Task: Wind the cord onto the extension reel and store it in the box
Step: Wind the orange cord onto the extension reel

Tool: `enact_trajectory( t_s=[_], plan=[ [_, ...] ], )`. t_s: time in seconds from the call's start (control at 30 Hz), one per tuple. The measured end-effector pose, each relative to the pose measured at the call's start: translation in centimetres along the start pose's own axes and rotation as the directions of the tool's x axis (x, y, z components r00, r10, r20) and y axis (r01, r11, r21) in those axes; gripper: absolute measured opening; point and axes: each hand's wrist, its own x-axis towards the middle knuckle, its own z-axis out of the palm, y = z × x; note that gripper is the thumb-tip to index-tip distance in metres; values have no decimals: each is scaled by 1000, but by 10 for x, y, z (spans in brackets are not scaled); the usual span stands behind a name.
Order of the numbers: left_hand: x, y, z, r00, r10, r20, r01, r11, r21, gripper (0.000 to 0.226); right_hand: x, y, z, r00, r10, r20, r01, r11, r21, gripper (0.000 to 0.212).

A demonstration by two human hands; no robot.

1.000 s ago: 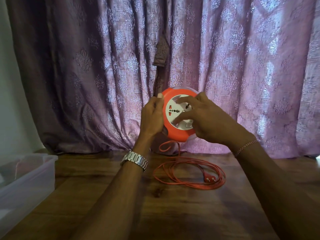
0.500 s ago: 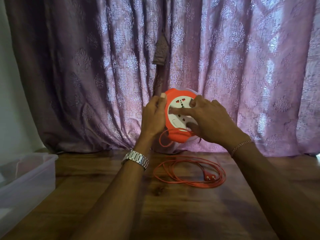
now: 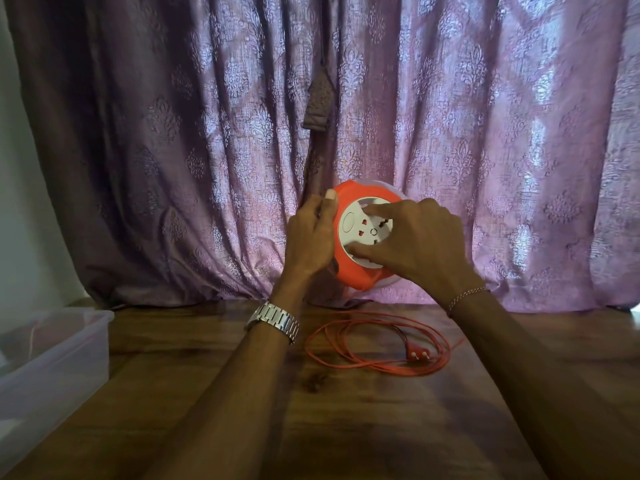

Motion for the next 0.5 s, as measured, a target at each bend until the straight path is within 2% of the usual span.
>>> enact_trajectory(
  t_s=[0.1,0.23,0.3,0.4,0.5],
  plan=[
    [0,-1,1,1000,-2,0,2,1000,-8,51,3,3,-5,999,-28,40,29,999,-18,77],
    [0,-2,-1,1000,-29,-9,29,998,-49,53,10,11,-15,979,-163,121,168,985,-29,82],
    [0,1,-1,999,-34,-12,33,998,-61,50,12,14,-18,969,-234,85,238,971,-37,80],
    [1,3,-5,999,-43,-33,39,994,-101,56,14,16,-18,949,-316,-2,316,948,-33,64],
    [1,2,-9,999,-31,-28,28,994,-107,70,17,16,-18,921,-389,-10,389,920,47,32]
  ],
)
